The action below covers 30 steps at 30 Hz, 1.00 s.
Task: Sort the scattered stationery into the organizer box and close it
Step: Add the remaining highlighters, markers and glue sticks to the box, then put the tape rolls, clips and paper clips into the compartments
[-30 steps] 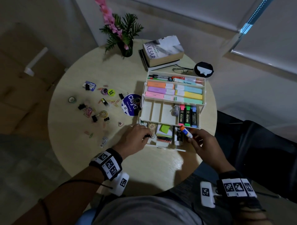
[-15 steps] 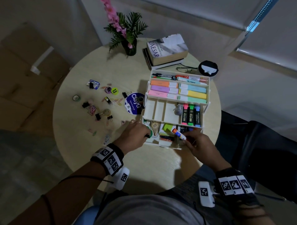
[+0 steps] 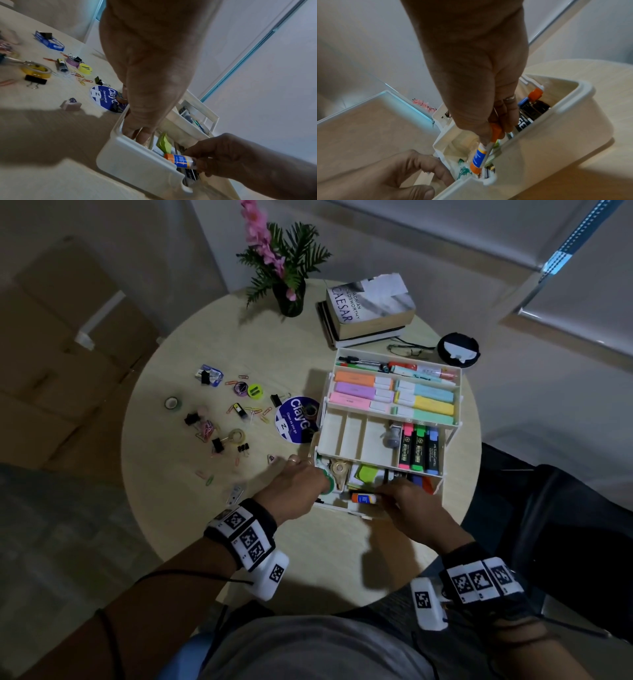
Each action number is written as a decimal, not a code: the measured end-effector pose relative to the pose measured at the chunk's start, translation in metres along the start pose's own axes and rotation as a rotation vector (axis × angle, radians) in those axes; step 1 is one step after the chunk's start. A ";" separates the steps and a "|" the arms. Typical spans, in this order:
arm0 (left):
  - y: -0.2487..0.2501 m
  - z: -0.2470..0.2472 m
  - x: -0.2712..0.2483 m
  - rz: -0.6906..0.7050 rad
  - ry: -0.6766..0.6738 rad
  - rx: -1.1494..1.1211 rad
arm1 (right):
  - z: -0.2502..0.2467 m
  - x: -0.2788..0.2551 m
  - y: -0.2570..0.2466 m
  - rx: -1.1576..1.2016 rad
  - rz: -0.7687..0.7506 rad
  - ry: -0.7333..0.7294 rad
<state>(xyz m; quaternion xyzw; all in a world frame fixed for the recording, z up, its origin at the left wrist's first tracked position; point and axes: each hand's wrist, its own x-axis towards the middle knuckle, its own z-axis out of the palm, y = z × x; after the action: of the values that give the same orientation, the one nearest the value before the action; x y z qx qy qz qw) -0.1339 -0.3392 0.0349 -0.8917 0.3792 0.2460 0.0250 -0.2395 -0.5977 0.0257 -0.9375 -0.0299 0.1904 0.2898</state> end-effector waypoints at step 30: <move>-0.218 0.058 -0.125 -0.331 0.218 -0.554 | 0.011 0.082 -0.158 -0.037 -0.053 0.113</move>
<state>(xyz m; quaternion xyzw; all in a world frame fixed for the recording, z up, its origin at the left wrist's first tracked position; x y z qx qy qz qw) -0.0819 -0.0877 0.0098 -0.9350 0.1486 0.2357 -0.2194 -0.1591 -0.4470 0.0772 -0.9508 -0.0420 0.1289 0.2784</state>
